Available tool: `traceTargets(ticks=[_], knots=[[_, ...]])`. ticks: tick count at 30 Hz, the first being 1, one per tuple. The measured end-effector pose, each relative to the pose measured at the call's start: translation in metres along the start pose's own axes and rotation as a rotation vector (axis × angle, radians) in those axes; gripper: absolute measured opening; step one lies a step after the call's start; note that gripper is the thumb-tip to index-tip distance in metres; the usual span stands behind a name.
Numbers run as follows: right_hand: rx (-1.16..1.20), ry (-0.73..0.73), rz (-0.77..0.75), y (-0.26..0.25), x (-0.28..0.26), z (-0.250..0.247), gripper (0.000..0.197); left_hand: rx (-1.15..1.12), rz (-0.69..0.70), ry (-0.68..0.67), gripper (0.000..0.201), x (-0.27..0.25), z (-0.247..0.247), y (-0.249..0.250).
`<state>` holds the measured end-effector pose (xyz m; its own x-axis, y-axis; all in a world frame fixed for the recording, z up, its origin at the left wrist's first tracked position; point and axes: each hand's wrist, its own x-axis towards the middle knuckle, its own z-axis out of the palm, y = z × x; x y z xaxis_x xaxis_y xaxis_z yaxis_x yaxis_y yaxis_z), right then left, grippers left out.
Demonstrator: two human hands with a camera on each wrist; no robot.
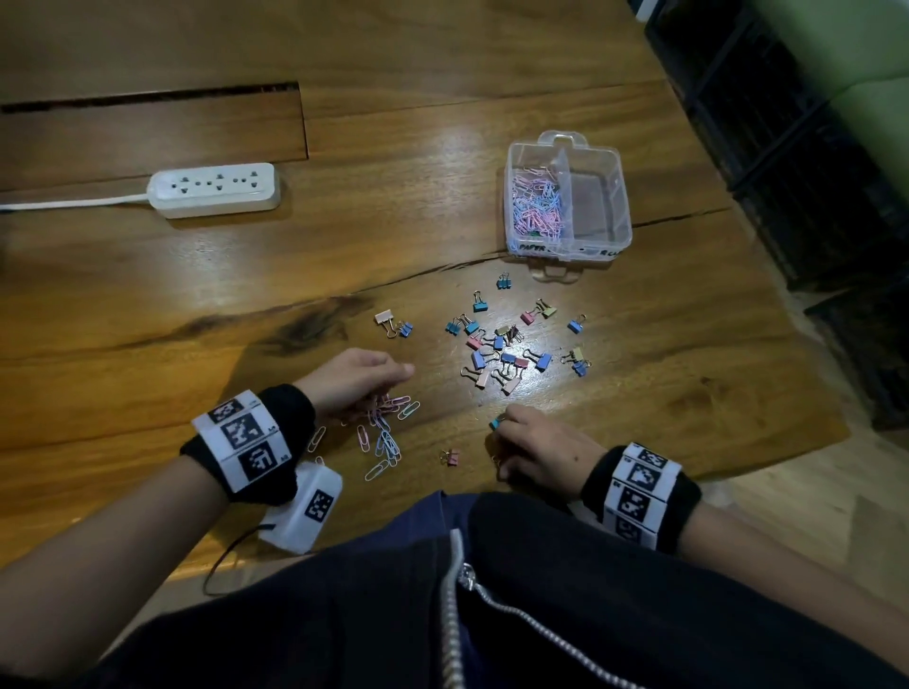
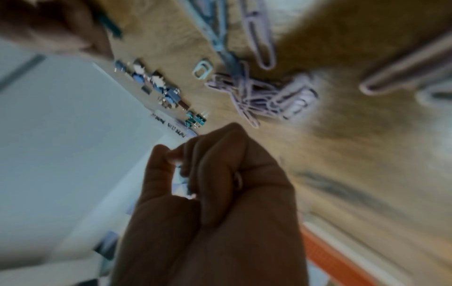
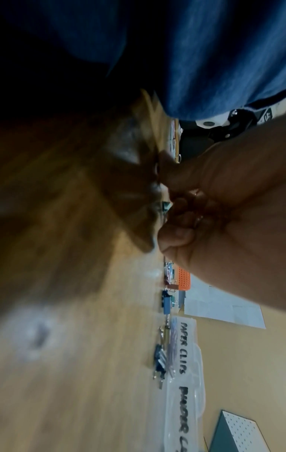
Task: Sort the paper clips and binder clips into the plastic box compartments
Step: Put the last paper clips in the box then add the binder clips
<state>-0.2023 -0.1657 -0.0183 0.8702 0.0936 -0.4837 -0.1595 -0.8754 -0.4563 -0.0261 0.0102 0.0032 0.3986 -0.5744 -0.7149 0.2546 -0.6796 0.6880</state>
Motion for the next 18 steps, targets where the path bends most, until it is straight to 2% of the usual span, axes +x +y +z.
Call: traceTargets(ticks=[5, 7, 10, 15, 18], knots=[[-0.057, 0.026, -0.006, -0.002, -0.003, 0.007, 0.026, 0.846, 0.121, 0.09, 0.035, -0.019, 0.007, -0.016], [-0.046, 0.069, -0.037, -0.001, -0.004, 0.014, 0.025, 1.086, 0.169, 0.097, 0.041, -0.021, 0.014, -0.025], [-0.001, 0.124, -0.039, 0.0, -0.006, 0.021, 0.02, 1.17, 0.225, 0.077, 0.044, -0.016, 0.018, -0.035], [0.051, 0.133, 0.026, 0.0, -0.006, 0.019, 0.022, 1.135, 0.281, 0.1, 0.023, -0.005, 0.014, -0.03], [0.032, 0.146, 0.054, -0.003, -0.004, 0.013, 0.023, 1.214, 0.316, 0.107, 0.023, -0.002, 0.015, -0.026]])
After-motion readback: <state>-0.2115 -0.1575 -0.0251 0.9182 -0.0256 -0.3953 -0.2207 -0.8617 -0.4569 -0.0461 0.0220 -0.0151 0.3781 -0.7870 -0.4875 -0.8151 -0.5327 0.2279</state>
